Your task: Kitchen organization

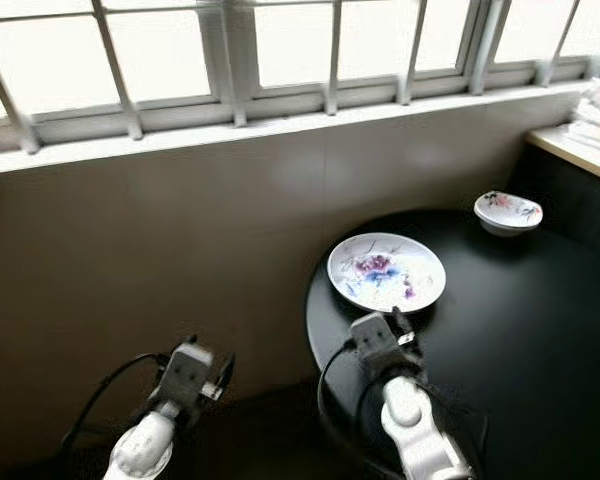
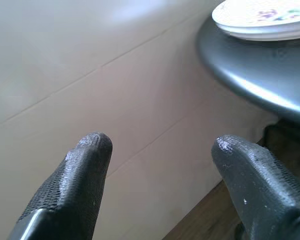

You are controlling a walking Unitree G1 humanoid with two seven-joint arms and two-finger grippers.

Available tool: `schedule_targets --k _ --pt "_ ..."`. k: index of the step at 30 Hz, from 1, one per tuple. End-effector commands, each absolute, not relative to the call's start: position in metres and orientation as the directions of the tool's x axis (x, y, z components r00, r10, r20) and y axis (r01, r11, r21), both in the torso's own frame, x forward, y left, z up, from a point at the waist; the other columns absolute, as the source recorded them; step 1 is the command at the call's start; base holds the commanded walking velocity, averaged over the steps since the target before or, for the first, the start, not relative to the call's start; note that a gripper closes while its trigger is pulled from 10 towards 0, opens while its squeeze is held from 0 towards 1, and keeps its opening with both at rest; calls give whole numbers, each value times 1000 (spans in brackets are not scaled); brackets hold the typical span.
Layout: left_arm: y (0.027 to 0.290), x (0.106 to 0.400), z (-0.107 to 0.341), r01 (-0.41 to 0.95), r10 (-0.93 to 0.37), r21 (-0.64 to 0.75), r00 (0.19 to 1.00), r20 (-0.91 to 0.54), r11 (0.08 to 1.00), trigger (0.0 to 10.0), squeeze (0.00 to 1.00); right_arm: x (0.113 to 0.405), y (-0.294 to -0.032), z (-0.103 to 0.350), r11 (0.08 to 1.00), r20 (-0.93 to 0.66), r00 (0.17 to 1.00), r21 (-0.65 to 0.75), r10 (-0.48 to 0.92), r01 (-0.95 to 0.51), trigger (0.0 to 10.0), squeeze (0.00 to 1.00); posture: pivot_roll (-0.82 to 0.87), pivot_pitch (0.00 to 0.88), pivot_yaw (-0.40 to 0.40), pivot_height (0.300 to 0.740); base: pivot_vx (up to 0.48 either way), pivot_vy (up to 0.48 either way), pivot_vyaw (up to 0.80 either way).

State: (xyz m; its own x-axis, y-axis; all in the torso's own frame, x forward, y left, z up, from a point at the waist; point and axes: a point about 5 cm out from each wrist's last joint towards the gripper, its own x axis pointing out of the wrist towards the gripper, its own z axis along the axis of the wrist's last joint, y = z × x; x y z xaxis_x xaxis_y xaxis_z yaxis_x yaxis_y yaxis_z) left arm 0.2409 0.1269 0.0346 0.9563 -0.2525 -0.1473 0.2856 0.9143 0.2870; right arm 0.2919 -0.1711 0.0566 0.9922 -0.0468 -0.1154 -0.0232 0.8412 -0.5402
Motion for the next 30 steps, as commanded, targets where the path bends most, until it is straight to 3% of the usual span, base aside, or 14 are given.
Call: schedule_targets --k 1,13,16,19,21,23,28,30 --pt "139 240 33 264 -224 307 961 -162 914 10000 0 294 -161 60 854 -97 995 -519 -24 -30 10000 0 -47 0 13 740 0 0 -800" --pt "137 242 34 261 -222 301 962 -156 917 10000 0 310 -166 88 873 32 998 -482 -62 69 10000 0 -47 0 8 740 0 0 -133" --pt "136 243 34 260 -223 298 963 -155 918 10000 0 318 -175 102 906 77 989 -398 -123 144 10000 0 -46 0 5 740 0 0 0" --pt "136 243 34 260 -223 298 963 -155 918 10000 0 321 -182 104 927 55 985 -333 -164 173 10000 0 -46 0 4 740 0 0 0" --pt "135 243 34 259 -222 298 963 -154 919 10000 0 330 -207 102 951 -45 962 -168 -269 258 10000 0 -49 0 6 740 0 0 0" --pt "135 244 34 260 -222 298 963 -154 919 10000 0 335 -218 102 952 -83 952 -113 -294 284 10000 0 -51 0 8 740 0 0 0" --pt "134 245 33 264 -226 297 962 -155 918 10000 0 345 -223 108 962 -103 958 -89 -267 259 10000 0 -55 0 11 740 0 0 0" --pt "134 245 33 268 -230 296 960 -157 917 10000 0 352 -223 105 972 -179 956 3 -231 235 10000 0 -53 0 11 740 0 0 0"
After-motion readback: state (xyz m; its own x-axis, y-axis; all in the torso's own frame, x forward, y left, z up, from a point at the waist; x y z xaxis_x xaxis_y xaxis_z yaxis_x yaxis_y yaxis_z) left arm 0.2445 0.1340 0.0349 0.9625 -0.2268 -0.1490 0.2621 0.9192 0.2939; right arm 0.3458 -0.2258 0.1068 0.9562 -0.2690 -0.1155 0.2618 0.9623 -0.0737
